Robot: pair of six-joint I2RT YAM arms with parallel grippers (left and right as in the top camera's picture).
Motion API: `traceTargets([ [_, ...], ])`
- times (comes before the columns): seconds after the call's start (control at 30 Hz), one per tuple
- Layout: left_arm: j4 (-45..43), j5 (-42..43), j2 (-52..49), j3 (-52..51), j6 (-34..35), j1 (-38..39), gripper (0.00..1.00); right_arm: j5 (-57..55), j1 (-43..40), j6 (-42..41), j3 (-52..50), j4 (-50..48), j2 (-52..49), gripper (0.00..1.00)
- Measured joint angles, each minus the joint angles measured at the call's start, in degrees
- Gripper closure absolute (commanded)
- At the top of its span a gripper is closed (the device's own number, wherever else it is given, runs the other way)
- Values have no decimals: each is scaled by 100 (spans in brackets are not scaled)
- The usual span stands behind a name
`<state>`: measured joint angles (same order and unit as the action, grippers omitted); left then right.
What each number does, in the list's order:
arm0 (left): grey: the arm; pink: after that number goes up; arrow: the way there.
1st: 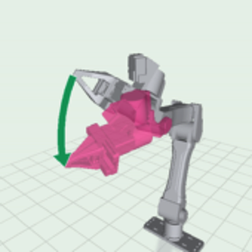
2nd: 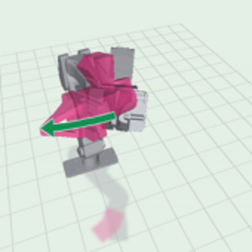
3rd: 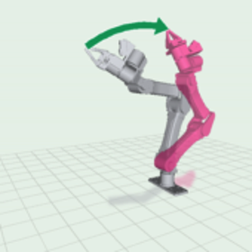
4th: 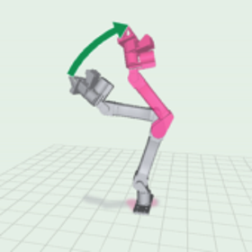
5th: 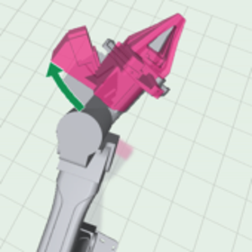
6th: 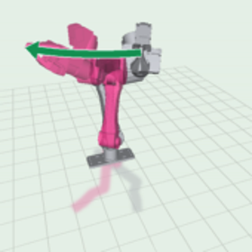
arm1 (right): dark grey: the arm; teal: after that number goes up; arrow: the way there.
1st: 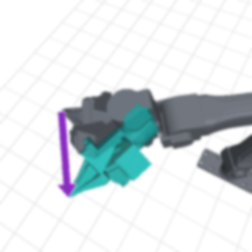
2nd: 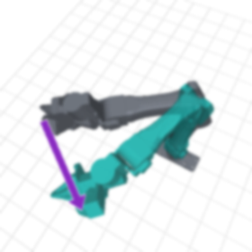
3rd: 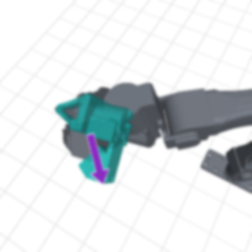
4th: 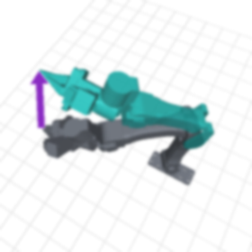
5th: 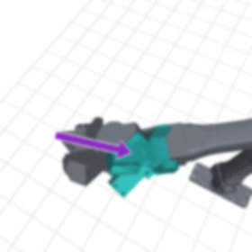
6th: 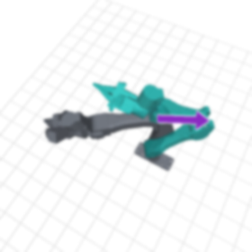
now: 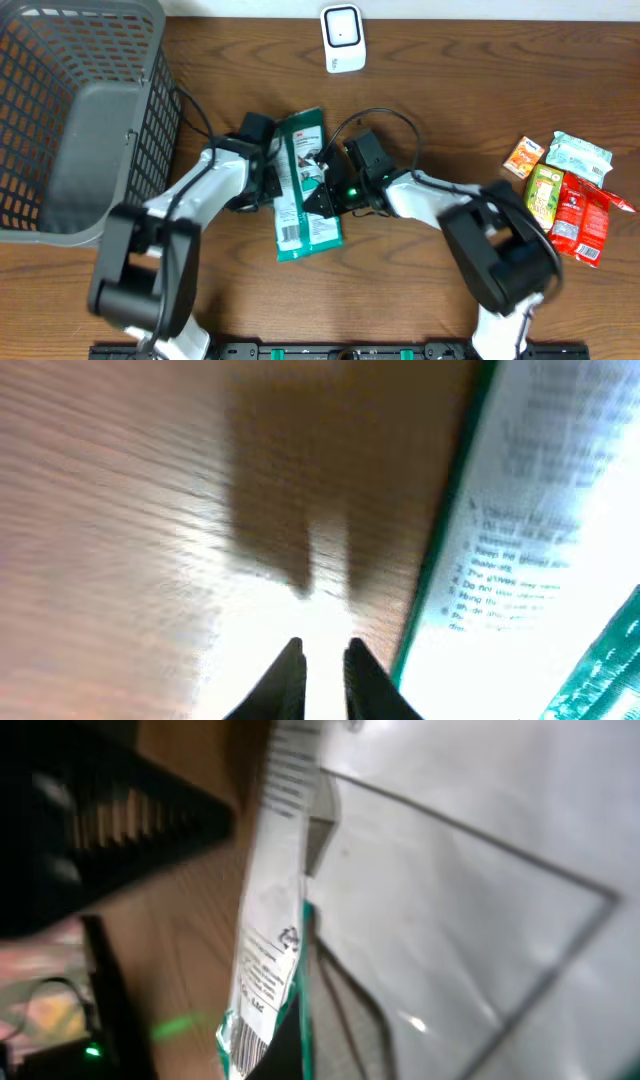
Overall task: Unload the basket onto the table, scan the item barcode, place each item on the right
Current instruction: 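Grasp the gloves pack top edge with the right gripper and lift, then carry the gloves pack up to the white scanner with right gripper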
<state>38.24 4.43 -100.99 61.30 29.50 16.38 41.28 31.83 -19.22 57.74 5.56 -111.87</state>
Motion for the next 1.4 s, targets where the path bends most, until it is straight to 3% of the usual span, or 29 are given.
traceTargets([
  [0.27,28,13,1692,4,-101,-136,71,-1322,-11,1497,-4,1617,2013,99],
  [0.4,175,15,2074,4,-142,-140,70,-1412,-13,2374,-4,2159,2710,99],
  [0.5,258,15,2205,4,-404,-199,60,-1482,-33,2837,24,2540,3093,99],
  [0.57,334,-26,2247,4,-584,-284,59,-1652,-87,3121,111,2962,3265,99],
  [0.73,542,-208,2249,2,-682,-710,59,-2144,-138,3709,514,3681,3300,99],
  [0.9,549,-219,2249,2,-671,-1099,39,-2686,-138,4157,807,3665,3300,99],
  [0.97,546,-219,2249,2,-678,-1115,17,-2872,-138,4380,822,3565,3300,99],
  [1.13,549,-203,2249,2,-660,-1113,16,-3453,-138,4815,918,3456,3294,99],
  [1.4,553,-199,2249,2,-662,-1113,16,-3766,-138,5652,3139,5031,2879,99],
])
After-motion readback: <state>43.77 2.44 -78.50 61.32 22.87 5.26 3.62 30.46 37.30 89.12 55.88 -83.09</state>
